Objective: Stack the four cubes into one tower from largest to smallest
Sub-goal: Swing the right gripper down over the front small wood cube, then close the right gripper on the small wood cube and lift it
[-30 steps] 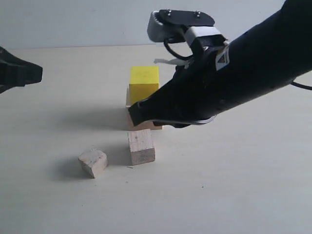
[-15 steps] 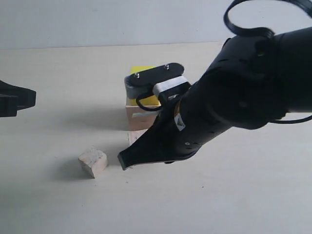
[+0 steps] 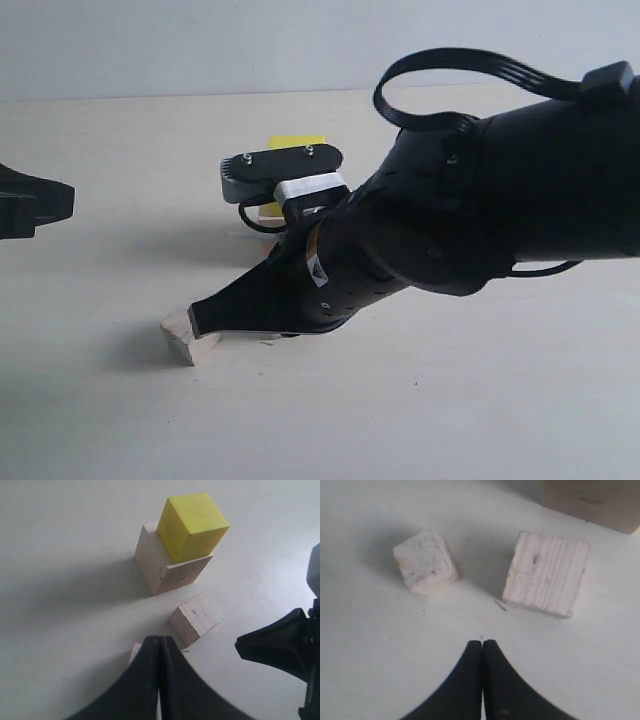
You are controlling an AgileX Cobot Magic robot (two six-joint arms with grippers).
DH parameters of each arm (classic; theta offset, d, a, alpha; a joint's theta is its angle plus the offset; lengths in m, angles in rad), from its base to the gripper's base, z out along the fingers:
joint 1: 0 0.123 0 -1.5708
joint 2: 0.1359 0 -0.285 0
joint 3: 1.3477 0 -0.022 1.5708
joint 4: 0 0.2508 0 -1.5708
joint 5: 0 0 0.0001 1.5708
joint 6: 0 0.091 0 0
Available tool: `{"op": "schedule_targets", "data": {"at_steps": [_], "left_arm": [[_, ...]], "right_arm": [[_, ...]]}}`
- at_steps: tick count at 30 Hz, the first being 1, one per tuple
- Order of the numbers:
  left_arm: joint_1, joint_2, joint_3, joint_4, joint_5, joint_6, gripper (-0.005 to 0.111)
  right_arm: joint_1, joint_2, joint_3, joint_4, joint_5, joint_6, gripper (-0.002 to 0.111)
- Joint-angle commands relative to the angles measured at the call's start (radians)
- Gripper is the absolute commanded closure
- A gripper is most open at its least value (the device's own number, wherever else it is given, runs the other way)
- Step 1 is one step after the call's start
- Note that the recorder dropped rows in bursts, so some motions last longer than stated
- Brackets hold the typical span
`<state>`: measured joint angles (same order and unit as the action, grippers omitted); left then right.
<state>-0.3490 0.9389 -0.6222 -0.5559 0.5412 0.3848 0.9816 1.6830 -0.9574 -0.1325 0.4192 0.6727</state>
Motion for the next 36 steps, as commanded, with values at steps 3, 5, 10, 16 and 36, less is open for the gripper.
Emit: {"op": "schedule_targets", "data": {"at_steps": [3,5,10,16,36], "left_arm": [[0.001,-0.008,0.002,-0.012,-0.011,-0.004,0.107],[0.001,-0.008,0.002,-0.012,-0.011,-0.004,0.107],[0.001,-0.008,0.002,-0.014,-0.011,-0.004,0.107],[0.001,-0.008,0.002,-0.015,-0.009,-0.004,0.107],[0.001,-0.008,0.002,-0.033,0.003,-0.004,0.107]], "right_arm": [[0.002,0.039,-0.041,-0.345,0.06,0.31,0.108],[0.002,0.049,-0.064,-0.362,0.06,0.321,0.108],[0.007,0.065,-0.109,-0.338,0.094,0.29,0.108],[0.007,0.085,-0.109,-0.347,0.102,0.288,0.105],[0.005,0.173,-0.109,-0.36,0.045,0.348,0.027]]}}
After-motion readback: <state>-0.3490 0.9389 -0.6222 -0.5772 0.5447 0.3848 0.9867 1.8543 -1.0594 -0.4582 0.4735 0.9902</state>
